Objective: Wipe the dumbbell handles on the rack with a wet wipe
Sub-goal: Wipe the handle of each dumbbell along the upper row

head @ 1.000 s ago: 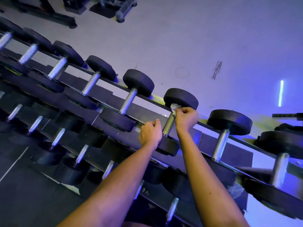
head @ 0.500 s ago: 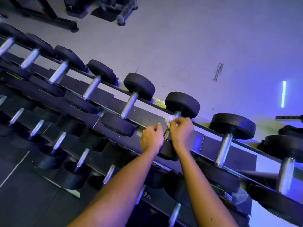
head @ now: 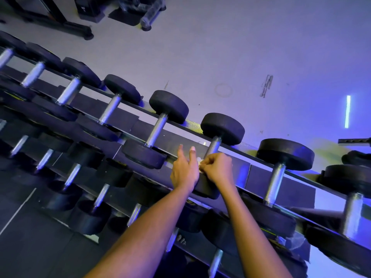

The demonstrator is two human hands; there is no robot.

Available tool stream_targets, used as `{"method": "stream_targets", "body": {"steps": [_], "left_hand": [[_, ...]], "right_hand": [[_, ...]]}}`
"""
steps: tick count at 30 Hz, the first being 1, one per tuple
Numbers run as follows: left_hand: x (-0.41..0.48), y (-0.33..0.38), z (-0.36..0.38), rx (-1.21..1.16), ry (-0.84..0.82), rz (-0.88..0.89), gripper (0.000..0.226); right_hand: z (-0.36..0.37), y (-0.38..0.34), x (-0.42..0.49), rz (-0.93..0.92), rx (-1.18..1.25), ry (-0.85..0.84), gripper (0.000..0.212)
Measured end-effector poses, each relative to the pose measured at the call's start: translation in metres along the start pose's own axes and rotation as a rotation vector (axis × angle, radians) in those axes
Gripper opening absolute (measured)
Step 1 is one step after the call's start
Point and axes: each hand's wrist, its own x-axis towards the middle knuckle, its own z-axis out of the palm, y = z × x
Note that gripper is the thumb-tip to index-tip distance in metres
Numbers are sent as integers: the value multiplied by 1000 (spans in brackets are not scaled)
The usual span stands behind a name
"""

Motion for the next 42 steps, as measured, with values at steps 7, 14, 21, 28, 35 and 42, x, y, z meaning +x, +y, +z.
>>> {"method": "stream_targets", "body": {"steps": [7, 14, 21, 28, 35, 42], "left_hand": [[1, 0, 0, 2, -3, -15, 59], [0, 0, -1, 7, -1, -12, 57], [-2, 3, -3, 21, -6, -21, 54], [-2, 2, -3, 22, -11, -11, 51], [-2, 3, -3, 19, -1, -20, 49], [-4, 4, -4, 46, 15, -5, 48]], "right_hand": [[-6, -15, 30, -120, 49, 326, 16], [-5, -7, 18, -87, 118, 296, 11], [1, 16, -15, 125, 313, 101, 14], [-4, 9, 7, 170, 500, 346, 15], [-5, -12, 32, 181, 661, 591, 9], [-2, -8, 30, 269, 618, 519, 23]]}}
